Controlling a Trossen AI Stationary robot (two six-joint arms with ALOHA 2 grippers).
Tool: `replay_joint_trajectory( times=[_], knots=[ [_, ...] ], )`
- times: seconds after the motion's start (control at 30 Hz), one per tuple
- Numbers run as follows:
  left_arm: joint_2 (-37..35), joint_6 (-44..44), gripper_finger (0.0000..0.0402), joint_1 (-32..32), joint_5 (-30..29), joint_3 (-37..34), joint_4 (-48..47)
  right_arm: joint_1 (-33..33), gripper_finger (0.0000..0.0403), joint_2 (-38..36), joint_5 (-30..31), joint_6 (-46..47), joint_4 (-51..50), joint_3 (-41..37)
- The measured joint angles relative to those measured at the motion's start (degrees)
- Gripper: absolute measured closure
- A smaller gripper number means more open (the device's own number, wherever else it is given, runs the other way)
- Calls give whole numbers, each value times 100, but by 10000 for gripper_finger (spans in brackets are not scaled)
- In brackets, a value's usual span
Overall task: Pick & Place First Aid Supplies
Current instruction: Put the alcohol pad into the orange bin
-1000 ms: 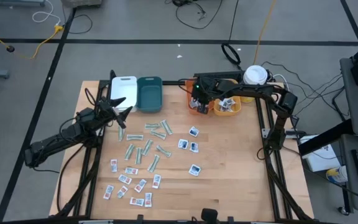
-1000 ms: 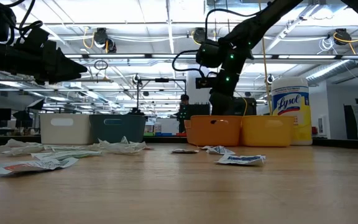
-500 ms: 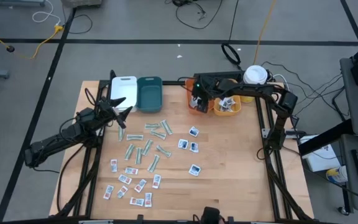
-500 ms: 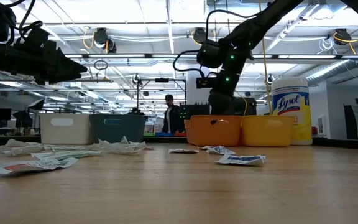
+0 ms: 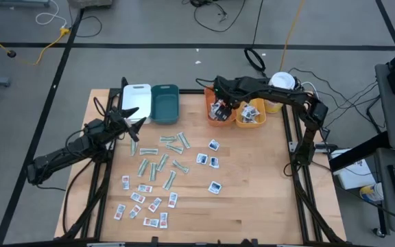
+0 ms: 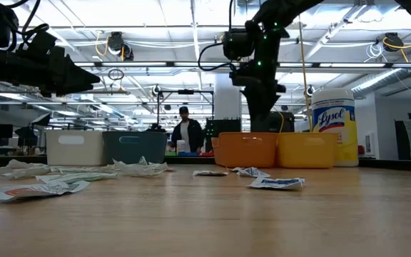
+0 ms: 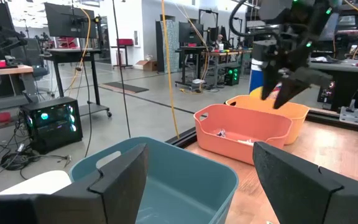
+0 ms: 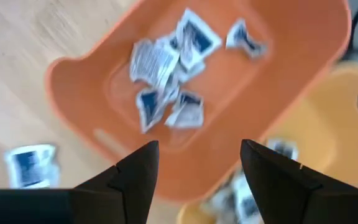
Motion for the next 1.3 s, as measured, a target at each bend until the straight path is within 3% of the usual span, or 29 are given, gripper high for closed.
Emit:
replay_joint_trajectory(
  times=[0.13, 0.33, 0.83, 1.07, 1.3],
  knots=[
    [0, 1, 105, 0, 0, 0, 0, 174, 179, 0, -40, 1178, -518, 188],
    [0, 2, 105, 0, 1, 0, 0, 528, 179, 0, -781, 2105, -609, 219],
    [0, 0, 105, 0, 1, 0, 0, 1877, 179, 0, -749, 2594, -245, 219],
    [0, 0, 105, 0, -1, 0, 0, 2026, 179, 18, -739, 2535, 323, -68],
    [-2, 2, 105, 0, 1, 0, 0, 2096, 179, 591, -753, 2295, 555, -181]
  ],
)
